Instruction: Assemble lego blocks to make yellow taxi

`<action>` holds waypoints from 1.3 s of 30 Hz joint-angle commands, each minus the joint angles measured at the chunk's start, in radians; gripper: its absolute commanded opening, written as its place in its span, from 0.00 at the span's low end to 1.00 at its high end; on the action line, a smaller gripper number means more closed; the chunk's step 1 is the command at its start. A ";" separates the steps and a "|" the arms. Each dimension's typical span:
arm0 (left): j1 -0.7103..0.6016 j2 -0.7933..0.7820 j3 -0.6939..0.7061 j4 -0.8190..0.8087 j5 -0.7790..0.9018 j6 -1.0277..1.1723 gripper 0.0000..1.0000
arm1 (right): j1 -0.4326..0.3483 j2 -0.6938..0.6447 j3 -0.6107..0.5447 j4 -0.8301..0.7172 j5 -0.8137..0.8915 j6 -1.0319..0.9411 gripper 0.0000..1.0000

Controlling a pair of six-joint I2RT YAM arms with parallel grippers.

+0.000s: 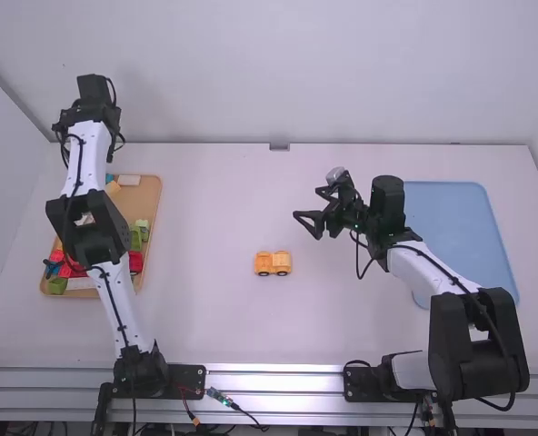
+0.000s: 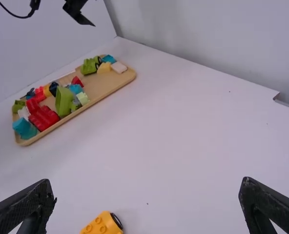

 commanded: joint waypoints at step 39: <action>0.023 0.146 -0.067 -0.211 0.011 -0.774 0.97 | -0.001 -0.012 0.001 -0.012 -0.010 0.002 1.00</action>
